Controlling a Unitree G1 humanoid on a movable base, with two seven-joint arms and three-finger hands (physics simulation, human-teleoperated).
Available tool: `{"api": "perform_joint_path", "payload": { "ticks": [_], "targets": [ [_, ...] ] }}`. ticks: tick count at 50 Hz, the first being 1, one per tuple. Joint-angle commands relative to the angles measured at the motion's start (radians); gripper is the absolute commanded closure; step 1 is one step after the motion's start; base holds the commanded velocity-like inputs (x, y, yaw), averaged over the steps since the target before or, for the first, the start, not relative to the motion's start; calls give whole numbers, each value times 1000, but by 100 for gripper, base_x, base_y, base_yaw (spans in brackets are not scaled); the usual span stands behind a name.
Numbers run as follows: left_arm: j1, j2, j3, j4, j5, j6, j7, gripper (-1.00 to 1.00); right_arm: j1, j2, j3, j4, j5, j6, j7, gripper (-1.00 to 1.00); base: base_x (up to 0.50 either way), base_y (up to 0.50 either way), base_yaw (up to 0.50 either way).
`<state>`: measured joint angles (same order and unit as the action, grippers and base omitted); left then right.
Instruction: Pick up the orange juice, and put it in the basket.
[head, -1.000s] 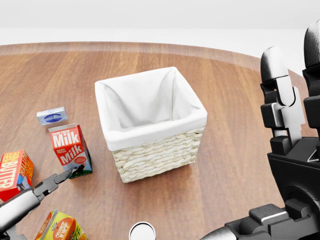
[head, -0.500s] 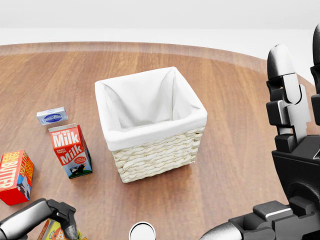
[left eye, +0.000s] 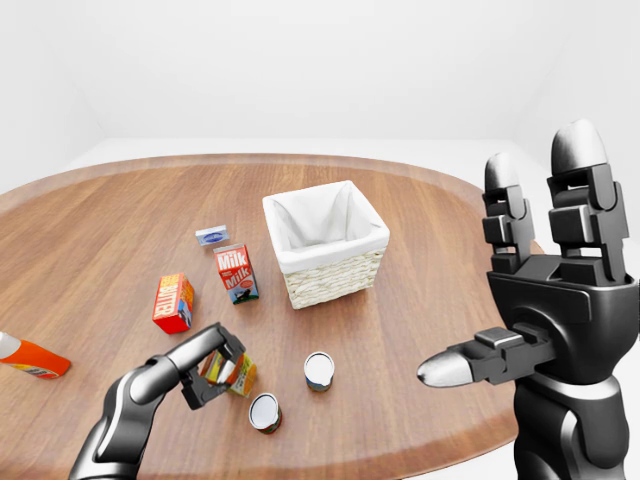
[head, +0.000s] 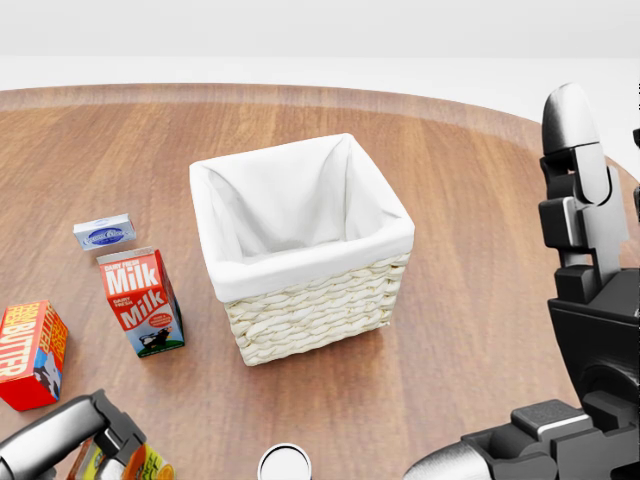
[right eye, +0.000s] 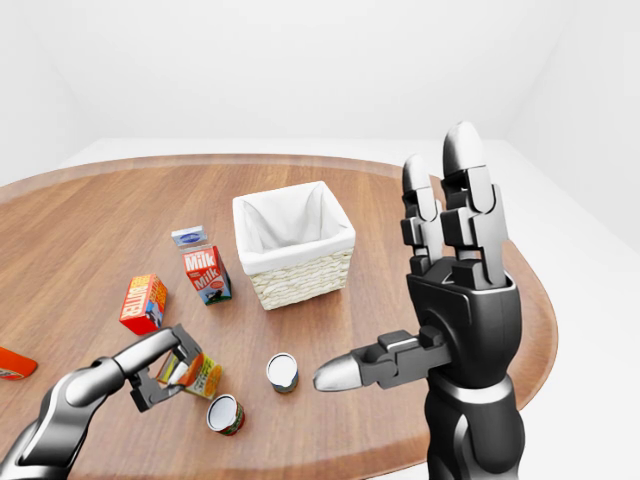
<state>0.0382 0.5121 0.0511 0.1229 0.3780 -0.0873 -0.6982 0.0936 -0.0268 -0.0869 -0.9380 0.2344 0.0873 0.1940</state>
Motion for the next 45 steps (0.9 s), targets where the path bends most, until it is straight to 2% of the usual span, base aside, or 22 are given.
{"api": "perform_joint_path", "payload": {
  "ticks": [1,11,17,27,30,35,41,45],
  "targets": [
    [-28,-3,23,16,8,0,0,100,4,0,7,1,-2,0,-1,-100,0,0,0],
    [-51,17,18,18,-12,0,0,100,3,1,7,2,0,0,-1,-100,0,0,0],
    [-57,42,15,-18,-77,0,0,100,5,0,6,7,-1,0,1,-100,0,0,0],
    [-58,42,39,-56,-174,0,0,100,3,1,0,9,5,0,1,-100,0,0,0],
    [-55,57,38,-92,-205,0,0,100,3,2,2,14,4,0,-1,-100,0,0,0],
    [-45,61,43,-104,-211,0,0,100,3,2,2,17,6,0,-2,-100,0,0,0],
    [-39,90,46,-115,-226,0,0,100,1,1,1,20,9,0,-3,-100,0,0,0],
    [4,119,55,-189,-242,0,0,100,0,0,3,20,9,0,-5,-100,0,0,0]
  ]
}}
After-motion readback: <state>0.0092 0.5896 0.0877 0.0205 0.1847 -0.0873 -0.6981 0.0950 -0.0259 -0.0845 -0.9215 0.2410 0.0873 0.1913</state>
